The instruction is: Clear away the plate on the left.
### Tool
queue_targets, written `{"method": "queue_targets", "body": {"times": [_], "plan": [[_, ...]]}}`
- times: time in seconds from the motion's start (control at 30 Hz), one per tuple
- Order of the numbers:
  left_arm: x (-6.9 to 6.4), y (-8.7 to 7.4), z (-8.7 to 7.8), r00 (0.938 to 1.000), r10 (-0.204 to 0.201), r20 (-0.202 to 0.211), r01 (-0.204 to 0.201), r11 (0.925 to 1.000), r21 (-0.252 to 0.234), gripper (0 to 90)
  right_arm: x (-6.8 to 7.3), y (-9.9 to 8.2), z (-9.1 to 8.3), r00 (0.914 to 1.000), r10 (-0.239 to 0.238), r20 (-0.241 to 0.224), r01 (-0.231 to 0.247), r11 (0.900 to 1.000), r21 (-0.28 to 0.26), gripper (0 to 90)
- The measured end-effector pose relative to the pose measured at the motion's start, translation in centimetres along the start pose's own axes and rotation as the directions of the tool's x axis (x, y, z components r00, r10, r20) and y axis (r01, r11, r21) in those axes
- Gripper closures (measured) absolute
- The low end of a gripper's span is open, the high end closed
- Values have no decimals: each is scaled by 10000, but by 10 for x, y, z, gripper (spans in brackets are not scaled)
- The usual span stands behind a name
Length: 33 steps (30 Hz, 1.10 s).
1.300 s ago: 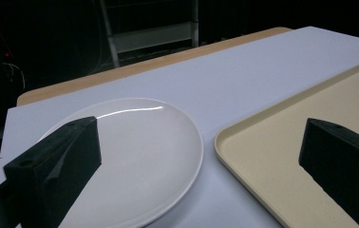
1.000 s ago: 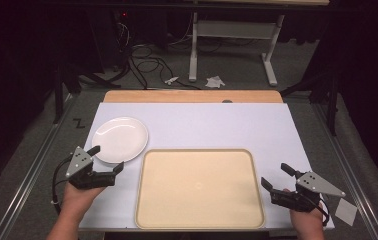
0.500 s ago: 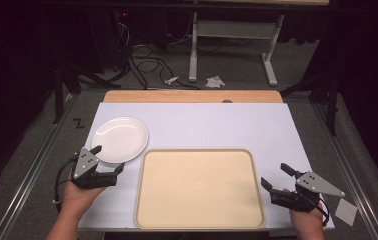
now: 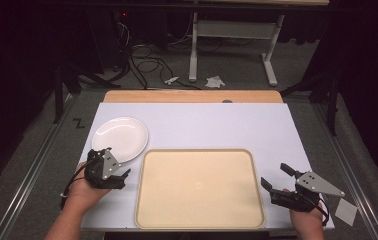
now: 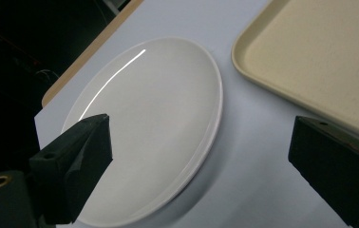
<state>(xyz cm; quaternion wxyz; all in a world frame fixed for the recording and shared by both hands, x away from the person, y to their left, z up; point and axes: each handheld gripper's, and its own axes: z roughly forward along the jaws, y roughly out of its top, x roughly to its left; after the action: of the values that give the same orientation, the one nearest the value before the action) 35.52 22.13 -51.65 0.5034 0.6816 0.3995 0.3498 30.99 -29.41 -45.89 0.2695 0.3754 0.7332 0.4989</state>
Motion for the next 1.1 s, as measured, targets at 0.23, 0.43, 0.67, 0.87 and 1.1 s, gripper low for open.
{"method": "queue_targets", "body": {"times": [0.23, 0.43, 0.67, 0.87, 1.1], "plan": [[-1, -9, 12, 9898, 1425, 17, -1417, 9828, 1186, 104, -1, -1, 2, 10000, 42, 69, -43, 9999, 94, 162], [-4, -14, 17, 9647, 2621, 234, -2621, 9488, 1764, 168, 1, -1, 4, 10000, 46, 77, -48, 9998, 189, 162], [-5, -21, 25, 9181, 3957, 212, -3913, 8969, 2058, 253, 0, -1, 2, 9999, 40, 104, -42, 9999, 128, 162], [-2, -26, 32, 8924, 4512, 36, -4413, 8712, 2150, 345, -1, -1, 2, 9999, 53, 95, -54, 9999, 106, 162], [-1, -34, 38, 8747, 4837, 311, -4768, 8470, 2349, 416, 1, -1, 5, 9999, 12, 120, -14, 9997, 224, 162]]}}
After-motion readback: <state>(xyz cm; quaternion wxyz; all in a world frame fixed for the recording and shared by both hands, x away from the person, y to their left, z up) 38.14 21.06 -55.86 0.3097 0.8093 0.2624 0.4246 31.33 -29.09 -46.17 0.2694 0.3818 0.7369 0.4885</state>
